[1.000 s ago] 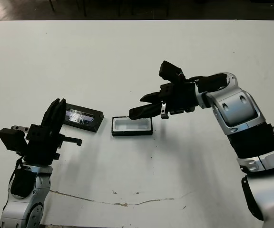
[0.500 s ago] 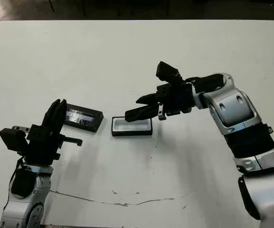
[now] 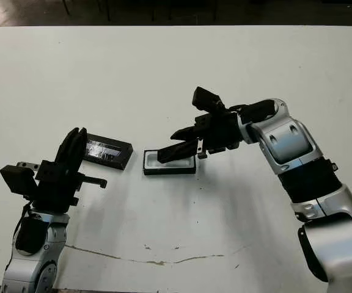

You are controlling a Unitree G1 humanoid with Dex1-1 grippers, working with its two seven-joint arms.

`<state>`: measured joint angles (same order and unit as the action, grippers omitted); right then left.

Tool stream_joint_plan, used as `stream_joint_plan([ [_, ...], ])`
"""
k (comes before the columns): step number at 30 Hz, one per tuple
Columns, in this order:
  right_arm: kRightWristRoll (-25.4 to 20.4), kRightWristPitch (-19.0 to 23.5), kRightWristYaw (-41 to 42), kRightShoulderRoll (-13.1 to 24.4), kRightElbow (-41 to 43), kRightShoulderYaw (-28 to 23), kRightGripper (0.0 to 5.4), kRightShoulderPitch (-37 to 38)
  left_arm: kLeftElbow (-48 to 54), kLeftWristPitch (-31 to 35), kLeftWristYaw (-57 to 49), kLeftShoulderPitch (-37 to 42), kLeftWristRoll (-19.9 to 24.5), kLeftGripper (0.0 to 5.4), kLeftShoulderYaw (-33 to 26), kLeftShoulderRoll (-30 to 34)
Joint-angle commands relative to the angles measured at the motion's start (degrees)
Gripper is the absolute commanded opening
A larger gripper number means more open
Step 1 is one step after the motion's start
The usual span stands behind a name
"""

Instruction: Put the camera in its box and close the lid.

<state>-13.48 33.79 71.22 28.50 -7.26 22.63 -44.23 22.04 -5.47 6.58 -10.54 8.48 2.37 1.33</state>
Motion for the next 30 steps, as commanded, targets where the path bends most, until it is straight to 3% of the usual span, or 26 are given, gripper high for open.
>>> stream_joint_plan([
  [1, 0.81, -0.43, 0.35, -0.2, 0.09, 0.9, 0.48, 0.42, -0.73, 0.57, -0.23, -0.79, -0.02, 0.0, 0.05, -0.32],
  [30, 4.69, 0.39, -3.88, -3.37, 0.52, 2.53, 0.48, 1.82, -0.59, 0.14, -0.16, -2.1, 0.23, 0.0, 0.24, -0.17],
])
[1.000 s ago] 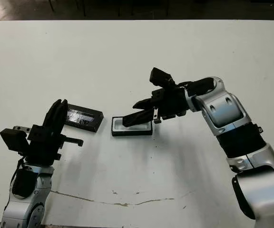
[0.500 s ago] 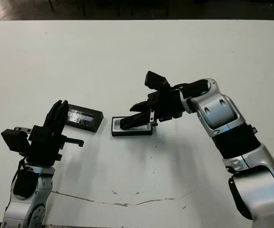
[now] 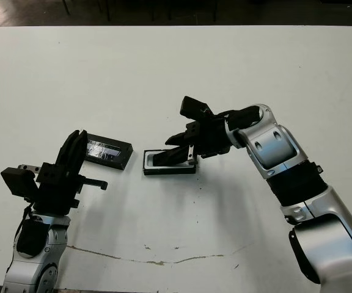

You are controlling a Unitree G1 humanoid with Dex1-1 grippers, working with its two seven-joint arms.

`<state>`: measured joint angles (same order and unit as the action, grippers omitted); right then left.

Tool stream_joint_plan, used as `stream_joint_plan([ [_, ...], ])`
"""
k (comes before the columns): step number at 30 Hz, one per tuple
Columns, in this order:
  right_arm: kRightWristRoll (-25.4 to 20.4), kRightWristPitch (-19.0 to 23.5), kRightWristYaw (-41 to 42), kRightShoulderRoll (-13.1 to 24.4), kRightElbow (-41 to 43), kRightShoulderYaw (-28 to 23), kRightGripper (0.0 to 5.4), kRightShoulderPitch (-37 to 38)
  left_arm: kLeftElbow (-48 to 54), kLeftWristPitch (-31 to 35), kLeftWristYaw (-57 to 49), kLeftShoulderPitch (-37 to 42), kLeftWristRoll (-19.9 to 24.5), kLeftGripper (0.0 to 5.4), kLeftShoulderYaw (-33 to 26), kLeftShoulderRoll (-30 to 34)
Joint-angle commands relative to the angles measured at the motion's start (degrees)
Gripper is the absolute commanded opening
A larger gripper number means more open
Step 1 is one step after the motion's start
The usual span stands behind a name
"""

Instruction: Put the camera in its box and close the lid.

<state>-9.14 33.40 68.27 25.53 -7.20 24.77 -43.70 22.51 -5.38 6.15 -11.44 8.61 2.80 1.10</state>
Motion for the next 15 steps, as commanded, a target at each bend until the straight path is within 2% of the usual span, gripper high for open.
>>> stream_joint_plan([
  [1, 0.28, 0.79, -1.02, -0.59, 0.54, 0.39, 0.48, 1.35, -1.15, -0.05, 0.29, -1.19, 0.08, 0.0, -0.22, 0.1],
  [10, 0.55, 0.66, -1.58, -2.52, 0.02, 1.54, 0.48, 1.74, -0.76, 0.34, 0.15, -1.49, -0.5, 0.0, -0.13, 0.42],
  [15, 0.61, 2.99, -1.96, -3.31, -0.06, 2.51, 0.48, 1.59, -0.44, 0.44, 0.21, -1.73, -0.56, 0.0, -0.13, 0.5],
])
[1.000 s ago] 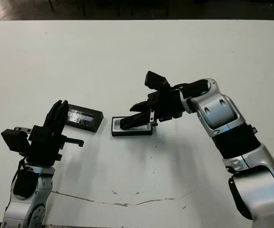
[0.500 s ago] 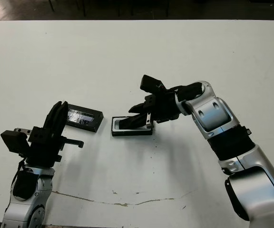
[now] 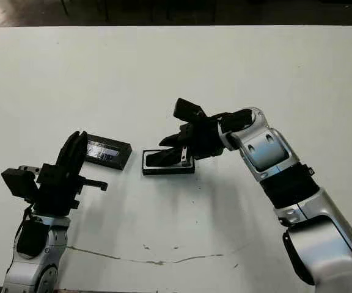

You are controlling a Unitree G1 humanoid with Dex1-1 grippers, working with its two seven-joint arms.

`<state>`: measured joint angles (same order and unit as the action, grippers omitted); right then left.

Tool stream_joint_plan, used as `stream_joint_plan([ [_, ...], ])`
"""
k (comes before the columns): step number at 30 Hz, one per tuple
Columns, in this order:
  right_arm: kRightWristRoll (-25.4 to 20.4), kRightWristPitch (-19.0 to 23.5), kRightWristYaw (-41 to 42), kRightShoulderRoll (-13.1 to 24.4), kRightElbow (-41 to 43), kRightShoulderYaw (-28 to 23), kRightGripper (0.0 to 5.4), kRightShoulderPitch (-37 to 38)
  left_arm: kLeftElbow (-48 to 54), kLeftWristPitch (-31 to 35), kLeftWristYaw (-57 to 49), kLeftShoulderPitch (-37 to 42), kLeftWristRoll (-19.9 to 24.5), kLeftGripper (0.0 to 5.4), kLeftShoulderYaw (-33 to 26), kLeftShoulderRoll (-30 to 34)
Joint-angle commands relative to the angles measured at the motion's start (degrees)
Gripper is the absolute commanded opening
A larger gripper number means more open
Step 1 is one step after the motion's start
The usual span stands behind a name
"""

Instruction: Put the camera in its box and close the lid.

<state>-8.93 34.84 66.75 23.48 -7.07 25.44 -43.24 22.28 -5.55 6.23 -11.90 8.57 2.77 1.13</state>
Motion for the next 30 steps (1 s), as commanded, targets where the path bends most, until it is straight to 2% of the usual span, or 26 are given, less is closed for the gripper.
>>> stream_joint_plan([
  [1, 0.61, 1.94, -0.67, -1.28, 0.11, 2.09, 0.48, 1.11, -0.22, 0.55, 0.08, -1.3, -0.61, 0.0, -0.1, 0.45],
  [4, 0.84, 2.38, -0.87, -1.59, 0.35, 2.59, 0.47, 1.28, -0.21, 0.61, -0.05, -1.32, -0.64, 0.0, -0.07, 0.29],
  [8, 1.79, 0.75, -1.23, -1.41, 0.57, 2.98, 0.47, 1.83, -0.34, 0.54, 0.07, -1.28, -0.63, 0.0, -0.1, 0.32],
  [11, 1.23, 2.03, -1.32, -1.15, 0.86, 2.2, 0.55, 1.9, -0.16, 0.84, -0.24, -1.28, -1.05, 0.0, -0.03, 0.26],
  [13, 0.73, 0.81, -1.12, -0.85, 0.6, 1.02, 0.87, 2.15, -0.12, 0.82, -0.28, -1.25, -1.2, 0.0, 0.06, 0.19],
  [17, 1.57, -5.61, -1.73, 0.35, 0.2, -0.78, 1.74, 3.13, -0.57, 0.18, 0.11, -1.09, -1.34, 0.0, 0.07, 0.39],
  [26, 0.28, -7.27, -2.57, 2.06, 1.0, -6.02, 3.68, 3.36, -0.32, 0.73, 0.21, -0.96, -0.92, 0.0, -0.15, 0.36],
  [30, -0.48, -9.29, -3.19, 2.5, 1.79, -8.67, 4.59, 4.1, -0.5, 0.67, 0.27, -0.83, -1.0, 0.0, -0.24, 0.41],
])
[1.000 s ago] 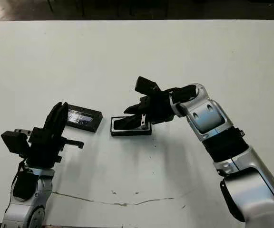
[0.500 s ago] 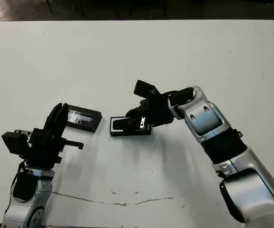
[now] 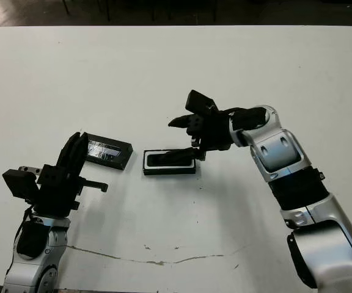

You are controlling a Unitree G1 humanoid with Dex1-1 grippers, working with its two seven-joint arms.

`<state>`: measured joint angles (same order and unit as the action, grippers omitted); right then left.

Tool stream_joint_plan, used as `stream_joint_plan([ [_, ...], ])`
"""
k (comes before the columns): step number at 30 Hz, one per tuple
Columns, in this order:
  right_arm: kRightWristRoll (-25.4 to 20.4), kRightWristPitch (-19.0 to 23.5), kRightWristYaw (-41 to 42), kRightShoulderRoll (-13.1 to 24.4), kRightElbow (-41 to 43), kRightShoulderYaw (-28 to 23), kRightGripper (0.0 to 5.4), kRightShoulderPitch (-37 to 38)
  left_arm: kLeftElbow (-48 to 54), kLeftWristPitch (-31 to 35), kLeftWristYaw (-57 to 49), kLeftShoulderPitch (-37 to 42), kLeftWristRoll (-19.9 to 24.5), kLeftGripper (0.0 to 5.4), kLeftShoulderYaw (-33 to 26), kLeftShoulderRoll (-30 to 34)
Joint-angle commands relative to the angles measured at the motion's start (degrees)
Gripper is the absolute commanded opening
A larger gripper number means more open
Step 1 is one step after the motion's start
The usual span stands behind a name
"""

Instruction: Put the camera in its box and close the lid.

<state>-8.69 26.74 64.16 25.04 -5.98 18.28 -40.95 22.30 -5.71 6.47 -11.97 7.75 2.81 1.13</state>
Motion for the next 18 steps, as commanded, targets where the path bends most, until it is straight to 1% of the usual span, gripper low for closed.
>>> stream_joint_plan([
  [1, -1.06, -1.58, -0.67, 0.99, 0.97, -2.17, 4.8, 2.04, -0.51, 0.88, 0.06, -0.73, -0.1, 0.0, -0.3, 0.4],
  [4, -2.62, -1.57, -1.65, 1.19, 3.16, -4.82, 5.39, 2.98, -0.59, 0.81, 0.07, -0.65, -0.18, 0.0, -0.35, 0.45],
  [5, -3.53, -0.8, -2.41, 1.06, 4.33, -6.04, 5.39, 3.41, -0.62, 0.74, 0.05, -0.66, -0.27, 0.0, -0.35, 0.45],
  [7, -5.65, 3.55, -5.93, 0.38, 8.11, -8.94, 5.39, 4.63, -0.57, 0.77, 0.01, -0.72, -0.28, 0.0, -0.31, 0.37],
  [8, -6.5, 5.51, -9.13, -0.42, 11.08, -10.76, 5.39, 5.91, -0.57, 0.73, -0.04, -0.74, -0.38, 0.0, -0.29, 0.37],
  [10, -6.74, 7.02, -15.93, -2.12, 16.67, -13.33, 5.39, 8.83, -0.58, 0.66, -0.08, -0.75, -0.47, 0.0, -0.29, 0.35],
  [12, -5.28, 8.62, -24.25, -4.51, 23.39, -14.65, 5.39, 12.72, -0.33, 0.97, -0.21, -0.87, -0.62, 0.0, -0.29, 0.38],
  [14, -3.04, 9.13, -30.53, -5.65, 29.2, -14.13, 5.18, 16.75, -0.27, 0.92, 0.02, -0.96, -0.27, 0.0, -0.33, 0.41],
  [16, -0.13, 8.32, -33.95, -4.95, 33.09, -12.26, 4.81, 19.97, -0.26, 0.92, 0.14, -0.99, 0.07, 0.0, -0.39, 0.36],
  [18, 4.31, 7.17, -36.92, -3.65, 36.47, -9.61, 4.35, 23.33, -0.42, 0.85, 0.26, -0.95, 0.04, 0.0, -0.55, 0.54],
])
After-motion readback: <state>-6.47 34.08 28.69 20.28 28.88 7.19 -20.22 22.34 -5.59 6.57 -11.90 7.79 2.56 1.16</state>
